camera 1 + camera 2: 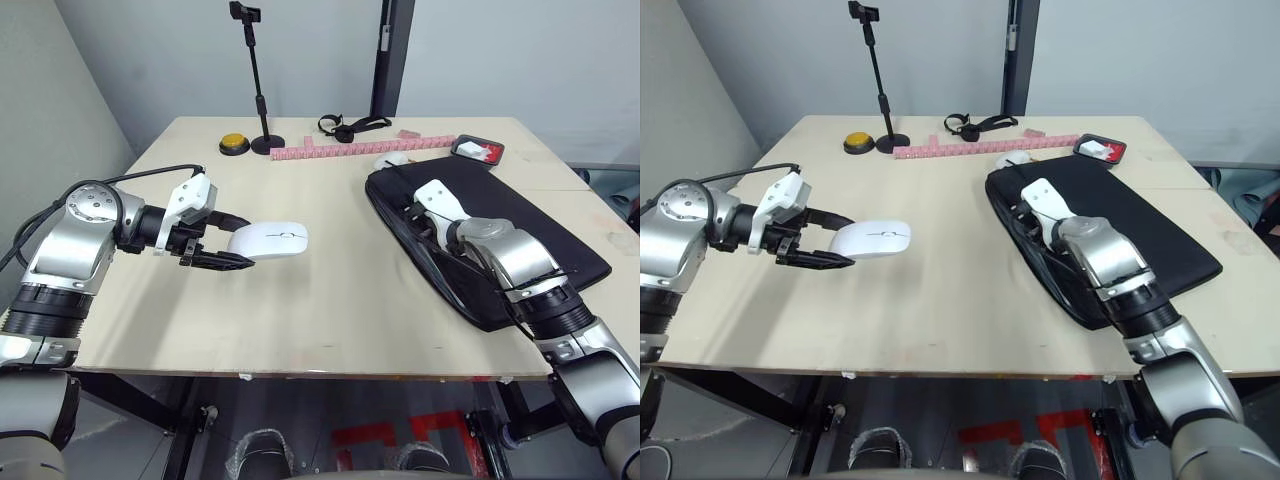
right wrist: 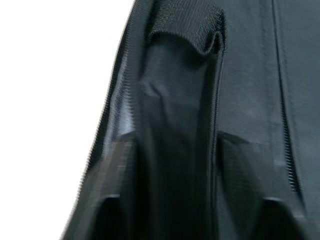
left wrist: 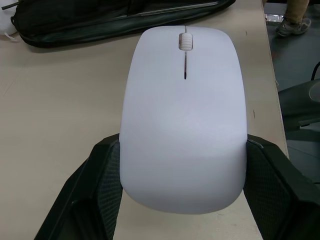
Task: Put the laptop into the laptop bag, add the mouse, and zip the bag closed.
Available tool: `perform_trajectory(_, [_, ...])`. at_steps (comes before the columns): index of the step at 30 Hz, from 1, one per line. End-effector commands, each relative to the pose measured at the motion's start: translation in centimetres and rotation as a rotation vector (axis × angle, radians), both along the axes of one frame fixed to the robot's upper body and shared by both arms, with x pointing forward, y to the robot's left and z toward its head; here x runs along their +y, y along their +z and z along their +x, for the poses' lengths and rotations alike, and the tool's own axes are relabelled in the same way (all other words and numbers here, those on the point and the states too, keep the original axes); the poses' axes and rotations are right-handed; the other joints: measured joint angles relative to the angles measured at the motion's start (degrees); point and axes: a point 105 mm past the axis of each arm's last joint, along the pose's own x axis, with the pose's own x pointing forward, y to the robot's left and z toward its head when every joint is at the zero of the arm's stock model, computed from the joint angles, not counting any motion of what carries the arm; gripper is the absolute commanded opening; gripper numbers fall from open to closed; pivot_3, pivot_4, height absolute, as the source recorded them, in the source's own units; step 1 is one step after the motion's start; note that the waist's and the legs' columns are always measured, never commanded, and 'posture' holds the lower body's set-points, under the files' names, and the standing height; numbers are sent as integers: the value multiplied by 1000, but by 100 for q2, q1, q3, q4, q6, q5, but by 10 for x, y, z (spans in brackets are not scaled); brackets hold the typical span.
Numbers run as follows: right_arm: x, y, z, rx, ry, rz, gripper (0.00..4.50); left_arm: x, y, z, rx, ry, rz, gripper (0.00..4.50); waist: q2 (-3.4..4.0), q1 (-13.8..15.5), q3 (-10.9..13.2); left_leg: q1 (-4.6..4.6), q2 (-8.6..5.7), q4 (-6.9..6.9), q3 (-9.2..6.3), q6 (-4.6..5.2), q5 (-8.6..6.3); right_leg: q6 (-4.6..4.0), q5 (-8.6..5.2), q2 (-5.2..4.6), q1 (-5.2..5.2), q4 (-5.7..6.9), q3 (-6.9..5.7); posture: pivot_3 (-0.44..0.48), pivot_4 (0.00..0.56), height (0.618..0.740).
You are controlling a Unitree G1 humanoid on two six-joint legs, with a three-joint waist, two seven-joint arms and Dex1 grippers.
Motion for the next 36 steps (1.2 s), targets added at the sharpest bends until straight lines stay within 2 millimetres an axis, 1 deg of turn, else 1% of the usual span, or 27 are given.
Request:
perform_trajectory(1, [-7,14,1,-50,-22,19,1024,0,11,1,-42,-8,-18,2798,0,8,0,1,0,0,0,1,1,0,0,0,0,1,0,0,150,740])
perform_trajectory(2, [-6,15,1,-48,-20,28,640,-2,10,1,-41,-12,-21,2798,0,13,0,1,0,1,0,2,2,-1,0,0,1,2,1,0,150,740])
perform_trajectory(4, [-6,20,1,-53,-23,35,29,-5,10,2,-39,-15,-33,2798,0,20,0,1,0,3,0,3,3,-1,1,0,1,4,1,0,150,740])
perform_trajectory(6, [-6,24,1,-61,-28,38,29,-8,9,3,-36,-13,-43,2798,1,29,0,1,0,4,0,3,3,-2,1,0,1,4,2,0,150,740])
perform_trajectory(8, [-8,36,1,-78,-46,53,29,-12,2,3,-32,-17,-14,2798,1,30,0,1,0,4,-1,3,3,-1,1,0,1,5,1,0,150,740])
perform_trajectory(10, [-4,54,-1,-87,-41,122,29,-18,-3,5,-28,-10,0,2798,1,29,0,0,0,3,-1,3,3,-1,1,0,1,4,1,0,150,740])
perform_trajectory(12, [0,73,-5,-92,-28,196,29,-26,-2,7,-19,-1,-30,2798,1,30,0,-1,0,3,-1,3,3,-1,1,0,1,3,1,0,150,740])
perform_trajectory(15, [3,99,-12,-94,-4,294,29,-38,0,18,-6,56,-101,2798,1,26,0,-1,0,3,-1,2,4,-1,1,0,-1,6,1,0,150,740])
perform_trajectory(16, [3,110,-14,-97,-6,337,29,-44,-5,21,1,64,-104,2798,1,21,0,1,1,3,-2,0,4,-1,1,2,-1,9,1,0,150,740])
perform_trajectory(19, [4,127,-21,-91,5,414,29,-60,-12,27,30,80,-145,2798,2,6,0,0,1,-1,-1,1,5,-1,1,2,-3,8,1,0,150,740])
perform_trajectory(21, [8,132,-26,-62,17,468,29,-72,-12,37,36,115,-200,2798,2,13,0,-1,0,-4,-1,3,15,-1,1,3,-4,7,1,0,150,740])
perform_trajectory(23, [14,136,-31,-46,38,495,29,-86,-16,49,37,135,-217,2798,2,18,1,-8,1,-5,-2,8,20,0,2,4,-12,10,0,0,150,740])
perform_trajectory(25, [16,140,-33,-44,43,503,29,-101,-19,61,36,161,-229,2798,2,31,1,-24,1,-4,-2,32,37,2,3,4,-28,13,1,0,150,740])
perform_trajectory(28, [19,143,-33,-50,45,512,29,-121,-25,76,49,185,-244,2798,2,44,1,-44,0,1,-3,36,40,11,10,4,-37,6,1,0,150,740])
perform_trajectory(32, [25,143,-33,-47,56,523,29,-145,-41,87,67,188,-208,2798,1,59,0,-49,0,-1,-4,37,41,17,13,4,-38,-1,1,0,150,740])
perform_trajectory(36, [29,144,-33,-49,66,543,29,-161,-46,93,74,177,-223,2798,1,55,1,-57,0,-2,-3,38,41,36,24,4,-43,-2,1,0,150,740])
